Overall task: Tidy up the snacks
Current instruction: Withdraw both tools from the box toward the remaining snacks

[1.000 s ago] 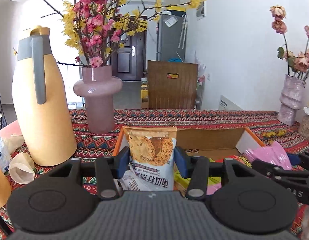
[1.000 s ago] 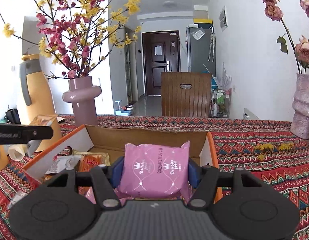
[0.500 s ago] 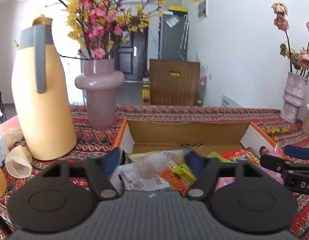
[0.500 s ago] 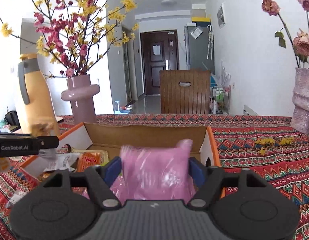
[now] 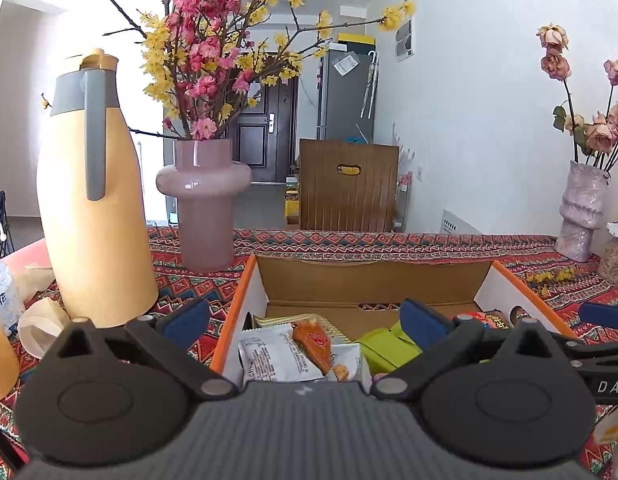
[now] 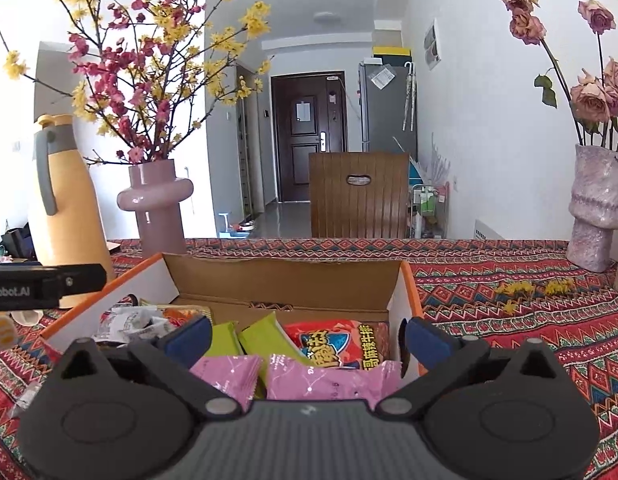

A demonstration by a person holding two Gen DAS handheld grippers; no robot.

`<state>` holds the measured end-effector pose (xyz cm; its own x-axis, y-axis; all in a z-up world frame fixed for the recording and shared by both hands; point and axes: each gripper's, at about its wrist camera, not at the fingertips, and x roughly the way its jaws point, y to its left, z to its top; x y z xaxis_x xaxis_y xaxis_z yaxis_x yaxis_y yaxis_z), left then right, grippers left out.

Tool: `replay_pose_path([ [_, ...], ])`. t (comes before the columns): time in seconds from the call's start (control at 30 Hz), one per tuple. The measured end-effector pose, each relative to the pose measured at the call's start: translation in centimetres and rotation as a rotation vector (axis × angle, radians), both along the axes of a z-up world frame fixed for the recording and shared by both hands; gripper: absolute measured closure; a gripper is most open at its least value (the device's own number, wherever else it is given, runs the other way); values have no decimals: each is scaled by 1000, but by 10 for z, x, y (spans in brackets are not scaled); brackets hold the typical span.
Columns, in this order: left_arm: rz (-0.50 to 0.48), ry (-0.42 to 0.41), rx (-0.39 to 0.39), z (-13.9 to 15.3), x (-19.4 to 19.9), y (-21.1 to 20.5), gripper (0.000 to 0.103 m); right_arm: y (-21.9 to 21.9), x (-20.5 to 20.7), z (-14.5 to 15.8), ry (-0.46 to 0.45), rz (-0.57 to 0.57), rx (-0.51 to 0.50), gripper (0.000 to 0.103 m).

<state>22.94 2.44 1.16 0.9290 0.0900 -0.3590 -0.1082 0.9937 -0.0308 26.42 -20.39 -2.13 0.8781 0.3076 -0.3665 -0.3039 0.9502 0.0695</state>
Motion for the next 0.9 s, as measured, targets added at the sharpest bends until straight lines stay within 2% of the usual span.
replay_pose_path([
  [0.47,11,-17,-11,6,-8,-2,0,2,-3,0,-1,-1,-11,0],
  [0.7,28,-40,-11,27,-33,-1,0,3,-13,15,-19,16,-14,0],
  [0.9,22,-35,-2,29,-58,9,0,1,-34,25,-26,33,-33,0],
])
